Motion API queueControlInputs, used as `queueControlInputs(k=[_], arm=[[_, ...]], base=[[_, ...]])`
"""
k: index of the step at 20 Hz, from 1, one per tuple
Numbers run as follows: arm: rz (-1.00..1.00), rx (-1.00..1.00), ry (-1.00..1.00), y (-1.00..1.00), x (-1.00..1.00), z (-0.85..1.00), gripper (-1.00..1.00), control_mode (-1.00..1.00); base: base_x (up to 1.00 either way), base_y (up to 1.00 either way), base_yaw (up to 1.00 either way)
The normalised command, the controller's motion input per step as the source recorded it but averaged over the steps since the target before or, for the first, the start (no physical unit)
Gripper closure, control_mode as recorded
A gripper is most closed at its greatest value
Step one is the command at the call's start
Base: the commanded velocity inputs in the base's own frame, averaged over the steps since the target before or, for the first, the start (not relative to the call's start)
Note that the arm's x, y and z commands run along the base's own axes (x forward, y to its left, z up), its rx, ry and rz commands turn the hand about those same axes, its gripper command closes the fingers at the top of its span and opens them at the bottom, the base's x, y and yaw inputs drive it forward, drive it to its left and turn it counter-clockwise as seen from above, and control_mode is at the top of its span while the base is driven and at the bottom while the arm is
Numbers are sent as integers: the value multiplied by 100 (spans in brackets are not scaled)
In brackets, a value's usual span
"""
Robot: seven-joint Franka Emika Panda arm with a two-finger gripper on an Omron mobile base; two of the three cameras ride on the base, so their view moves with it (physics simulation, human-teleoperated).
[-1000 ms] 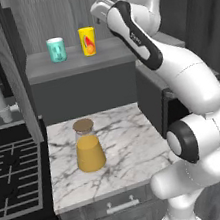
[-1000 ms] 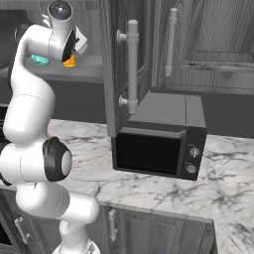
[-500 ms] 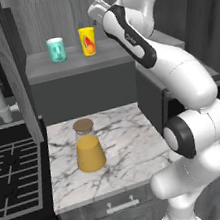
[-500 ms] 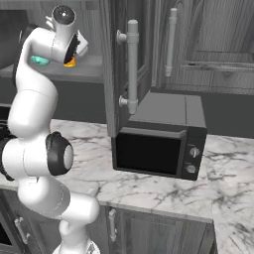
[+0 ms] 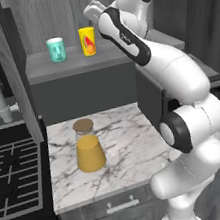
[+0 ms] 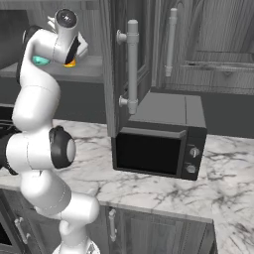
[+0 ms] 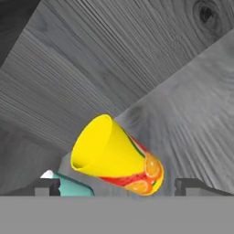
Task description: There is a tray on the dining counter. Grab the cup, mug, and pitcher and place them on the tray. The pitcher may be placed next to the tray if it cannot fit the tray.
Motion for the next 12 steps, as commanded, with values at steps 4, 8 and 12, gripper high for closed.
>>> queueControlInputs(k=[4, 8, 12], arm=[[0, 2, 0, 4, 23, -1, -100, -100], [0, 0, 0, 0, 21, -1, -100, -100], [-1, 0, 1, 0, 16, -2, -100, -100]], base=[[0, 0, 0], [0, 0, 0], [0, 0, 0]])
